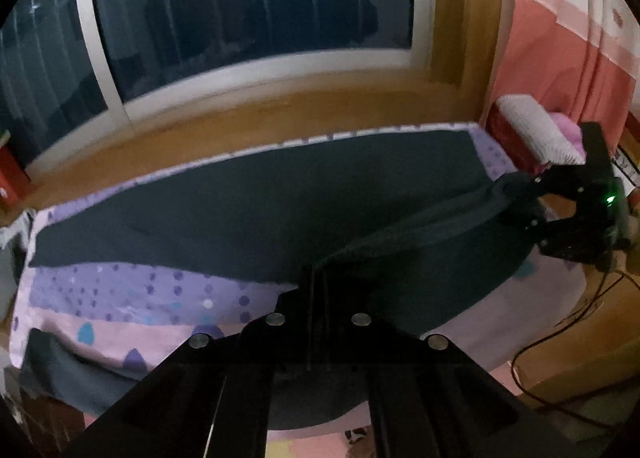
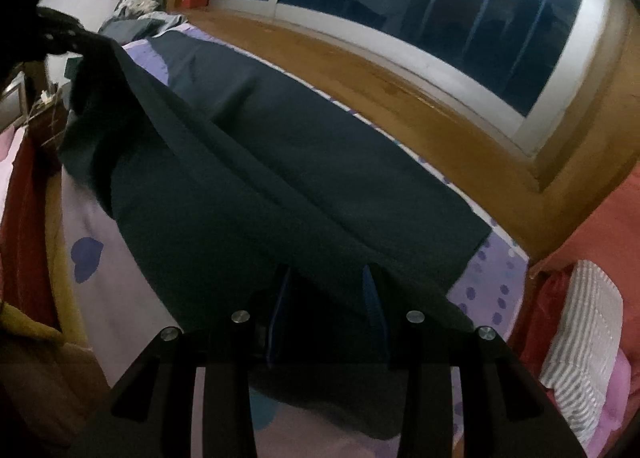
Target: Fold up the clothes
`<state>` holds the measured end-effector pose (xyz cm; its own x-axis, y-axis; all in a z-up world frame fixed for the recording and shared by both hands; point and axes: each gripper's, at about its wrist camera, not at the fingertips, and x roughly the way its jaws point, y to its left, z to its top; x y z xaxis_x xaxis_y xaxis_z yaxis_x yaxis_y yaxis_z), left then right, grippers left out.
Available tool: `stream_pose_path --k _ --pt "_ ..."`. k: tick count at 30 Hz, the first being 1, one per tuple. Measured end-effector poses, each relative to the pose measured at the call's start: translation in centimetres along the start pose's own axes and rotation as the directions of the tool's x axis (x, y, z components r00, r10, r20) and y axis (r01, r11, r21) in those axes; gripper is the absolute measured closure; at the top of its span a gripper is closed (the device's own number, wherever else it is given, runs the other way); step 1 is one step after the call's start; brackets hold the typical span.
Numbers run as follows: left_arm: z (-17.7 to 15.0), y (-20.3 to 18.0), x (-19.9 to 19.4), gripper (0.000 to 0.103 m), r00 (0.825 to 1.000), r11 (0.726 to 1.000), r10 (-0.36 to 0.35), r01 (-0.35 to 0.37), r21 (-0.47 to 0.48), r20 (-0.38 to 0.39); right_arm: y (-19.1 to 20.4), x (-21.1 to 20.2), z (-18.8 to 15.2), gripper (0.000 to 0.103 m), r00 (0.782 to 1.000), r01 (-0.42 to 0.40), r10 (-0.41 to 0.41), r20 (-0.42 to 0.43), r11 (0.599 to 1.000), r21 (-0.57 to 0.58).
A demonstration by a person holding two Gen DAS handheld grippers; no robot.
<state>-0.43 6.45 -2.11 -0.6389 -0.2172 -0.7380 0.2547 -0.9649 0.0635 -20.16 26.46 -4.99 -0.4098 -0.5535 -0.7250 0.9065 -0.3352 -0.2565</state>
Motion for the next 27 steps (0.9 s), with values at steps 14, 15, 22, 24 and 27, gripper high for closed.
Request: stream_pose_path --k 14,15,22,24,27 --pt "1.5 3.0 3.7 0.100 0.997 0.997 -0.070 0.070 -0.011 -0.031 -3.2 0.2 0.6 0.036 0.996 0.032 -0.026 -0.081 0.997 0.074" --pt "1.5 3.3 4.1 0.100 0.996 0.997 -0.080 0.080 -0.010 -0.038 -3.5 0.3 0.8 0.036 0.996 0.019 -0.011 -0.093 0.996 0.084" --pt "1.6 5.3 6.8 0.100 0.986 0.990 -0.142 0.142 -0.005 -0.092 -8.1 1.0 1.4 0.036 0.978 -0.133 0.172 -0.120 0.950 0.281" --pt "1.8 5.6 7.2 0.100 0.983 0.988 -0.153 0.153 -0.013 -0.098 -9.0 1.4 1.3 0.036 0.969 -0.153 0.202 -0.142 0.942 0.299" --pt "1.9 5.8 7.6 0.100 0.983 0.988 -0.150 0.147 -0.036 -0.107 -10.8 2.4 1.1 0.036 0.955 -0.196 0.258 -0.147 0.919 0.342"
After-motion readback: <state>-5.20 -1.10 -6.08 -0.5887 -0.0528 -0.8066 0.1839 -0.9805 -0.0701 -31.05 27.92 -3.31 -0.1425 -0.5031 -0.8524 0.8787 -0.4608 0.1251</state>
